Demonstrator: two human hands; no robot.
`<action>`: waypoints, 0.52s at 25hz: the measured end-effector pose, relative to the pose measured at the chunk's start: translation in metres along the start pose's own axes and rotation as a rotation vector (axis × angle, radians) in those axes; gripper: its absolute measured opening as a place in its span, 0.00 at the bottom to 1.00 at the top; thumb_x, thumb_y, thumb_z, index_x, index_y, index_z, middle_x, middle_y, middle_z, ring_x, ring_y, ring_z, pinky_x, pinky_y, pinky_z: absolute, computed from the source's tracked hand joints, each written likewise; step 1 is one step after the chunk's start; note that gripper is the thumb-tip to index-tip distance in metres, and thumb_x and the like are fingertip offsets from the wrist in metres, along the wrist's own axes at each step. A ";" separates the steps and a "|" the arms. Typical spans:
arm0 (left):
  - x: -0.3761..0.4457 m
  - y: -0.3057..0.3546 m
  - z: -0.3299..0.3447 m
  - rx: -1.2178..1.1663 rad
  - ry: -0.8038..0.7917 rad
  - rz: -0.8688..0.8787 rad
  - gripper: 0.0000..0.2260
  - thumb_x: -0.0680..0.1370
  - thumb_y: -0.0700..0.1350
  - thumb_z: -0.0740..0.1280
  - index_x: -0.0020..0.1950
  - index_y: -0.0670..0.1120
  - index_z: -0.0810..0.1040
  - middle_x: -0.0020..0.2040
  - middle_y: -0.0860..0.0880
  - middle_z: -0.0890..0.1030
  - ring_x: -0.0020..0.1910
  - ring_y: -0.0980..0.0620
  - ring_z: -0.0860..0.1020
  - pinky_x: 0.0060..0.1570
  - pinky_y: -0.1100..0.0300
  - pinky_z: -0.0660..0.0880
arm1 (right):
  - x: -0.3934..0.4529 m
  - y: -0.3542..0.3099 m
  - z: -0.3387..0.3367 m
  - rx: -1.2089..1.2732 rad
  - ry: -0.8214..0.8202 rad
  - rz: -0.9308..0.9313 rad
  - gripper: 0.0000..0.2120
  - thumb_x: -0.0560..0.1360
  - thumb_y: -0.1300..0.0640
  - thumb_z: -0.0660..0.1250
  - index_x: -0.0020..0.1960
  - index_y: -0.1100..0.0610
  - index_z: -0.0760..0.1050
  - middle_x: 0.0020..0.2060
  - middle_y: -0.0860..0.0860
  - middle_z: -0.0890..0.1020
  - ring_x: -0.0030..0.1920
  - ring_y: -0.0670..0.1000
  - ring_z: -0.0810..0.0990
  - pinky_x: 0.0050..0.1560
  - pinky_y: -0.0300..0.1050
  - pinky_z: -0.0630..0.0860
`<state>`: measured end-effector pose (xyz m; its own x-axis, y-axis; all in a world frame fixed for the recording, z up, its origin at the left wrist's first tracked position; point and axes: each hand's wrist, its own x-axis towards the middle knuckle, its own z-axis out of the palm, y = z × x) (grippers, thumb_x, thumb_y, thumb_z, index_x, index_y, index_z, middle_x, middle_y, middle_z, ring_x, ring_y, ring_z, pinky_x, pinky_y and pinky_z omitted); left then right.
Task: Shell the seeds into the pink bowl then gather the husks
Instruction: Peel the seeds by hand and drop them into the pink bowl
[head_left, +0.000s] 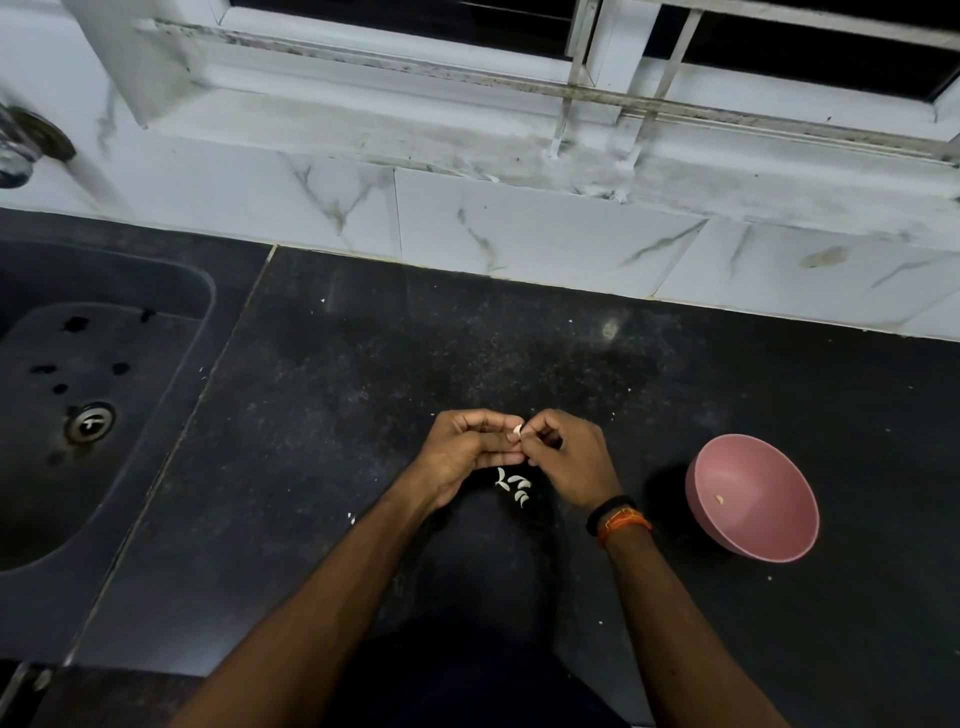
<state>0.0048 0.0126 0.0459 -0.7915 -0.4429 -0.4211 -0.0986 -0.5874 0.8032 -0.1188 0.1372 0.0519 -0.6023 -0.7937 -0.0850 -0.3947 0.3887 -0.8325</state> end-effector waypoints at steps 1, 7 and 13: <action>0.000 0.000 0.000 -0.003 0.000 -0.001 0.11 0.75 0.27 0.69 0.56 0.32 0.81 0.52 0.33 0.83 0.49 0.41 0.85 0.47 0.55 0.83 | 0.000 0.000 0.001 0.025 0.007 0.011 0.03 0.73 0.59 0.72 0.40 0.53 0.81 0.38 0.49 0.84 0.39 0.51 0.84 0.44 0.54 0.82; 0.001 -0.004 -0.001 -0.050 -0.015 0.018 0.10 0.75 0.27 0.68 0.53 0.35 0.83 0.49 0.36 0.84 0.49 0.41 0.84 0.49 0.53 0.83 | -0.002 -0.004 0.003 0.168 0.023 0.099 0.09 0.74 0.64 0.71 0.38 0.53 0.81 0.33 0.50 0.84 0.34 0.49 0.84 0.40 0.46 0.81; -0.002 -0.005 -0.002 -0.133 -0.024 0.007 0.11 0.76 0.26 0.66 0.56 0.34 0.81 0.47 0.39 0.83 0.47 0.45 0.84 0.50 0.53 0.82 | -0.004 -0.004 0.003 0.265 0.043 0.145 0.06 0.77 0.66 0.69 0.42 0.59 0.82 0.34 0.51 0.84 0.33 0.47 0.83 0.39 0.41 0.79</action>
<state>0.0079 0.0146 0.0418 -0.8062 -0.4318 -0.4045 -0.0135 -0.6701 0.7422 -0.1122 0.1374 0.0542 -0.6699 -0.7164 -0.1952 -0.1111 0.3567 -0.9276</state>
